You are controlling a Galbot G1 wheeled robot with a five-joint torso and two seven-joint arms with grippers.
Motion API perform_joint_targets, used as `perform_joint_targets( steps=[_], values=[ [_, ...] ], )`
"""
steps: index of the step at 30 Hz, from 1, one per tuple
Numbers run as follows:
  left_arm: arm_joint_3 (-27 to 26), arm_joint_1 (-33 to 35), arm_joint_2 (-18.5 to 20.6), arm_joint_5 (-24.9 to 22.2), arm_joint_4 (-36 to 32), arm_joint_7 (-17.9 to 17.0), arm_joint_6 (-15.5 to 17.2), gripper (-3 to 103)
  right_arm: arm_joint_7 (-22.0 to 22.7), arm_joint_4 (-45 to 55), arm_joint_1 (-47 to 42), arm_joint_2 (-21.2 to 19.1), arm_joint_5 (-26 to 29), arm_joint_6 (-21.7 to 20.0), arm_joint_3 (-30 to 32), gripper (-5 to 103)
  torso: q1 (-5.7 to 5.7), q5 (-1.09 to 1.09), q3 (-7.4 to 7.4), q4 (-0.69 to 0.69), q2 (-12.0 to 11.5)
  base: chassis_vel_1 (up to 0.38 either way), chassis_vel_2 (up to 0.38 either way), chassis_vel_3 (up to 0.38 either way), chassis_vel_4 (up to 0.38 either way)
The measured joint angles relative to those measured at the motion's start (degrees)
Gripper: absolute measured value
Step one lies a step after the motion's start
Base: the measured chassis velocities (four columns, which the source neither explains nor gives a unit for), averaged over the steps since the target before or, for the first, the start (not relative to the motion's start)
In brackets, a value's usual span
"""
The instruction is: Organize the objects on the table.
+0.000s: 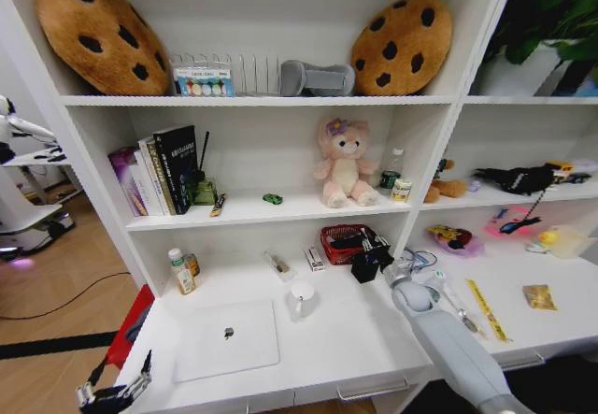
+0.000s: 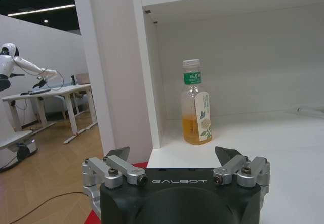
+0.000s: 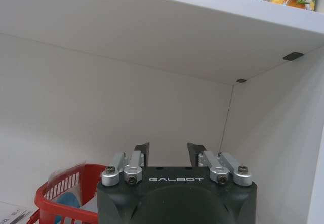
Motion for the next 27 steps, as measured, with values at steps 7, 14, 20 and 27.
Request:
perform_joint_targets(
  steps=[7,14,20,27],
  values=[
    [0.5,-0.2,-0.1,0.2,0.2,-0.4,0.0,88,0.0,5.2,-3.2,-2.1,1.2,0.7,1.0,68,0.00,0.00,0.00,0.03,0.0,0.000,0.000,0.000,0.000],
    [0.8,-0.5,0.4,-0.8,-0.7,-2.1,0.9,84,8.9,27.1,-19.3,-3.6,2.0,-7.5,8.7,94,0.00,0.02,-0.01,0.03,0.0,0.000,0.000,0.000,0.000],
    [-0.1,-0.2,1.0,-2.3,-2.8,-2.6,1.0,98,10.6,42.5,-40.1,-0.4,0.3,-12.1,19.8,103,0.00,-0.01,-0.02,-0.01,0.0,0.000,0.000,0.000,0.000],
    [-0.8,0.7,1.6,-4.0,-6.3,-3.3,1.1,100,5.6,50.6,-58.2,8.2,-4.0,-8.1,29.7,96,-0.01,-0.03,-0.02,-0.02,0.0,0.000,0.000,0.000,0.000]
  ],
)
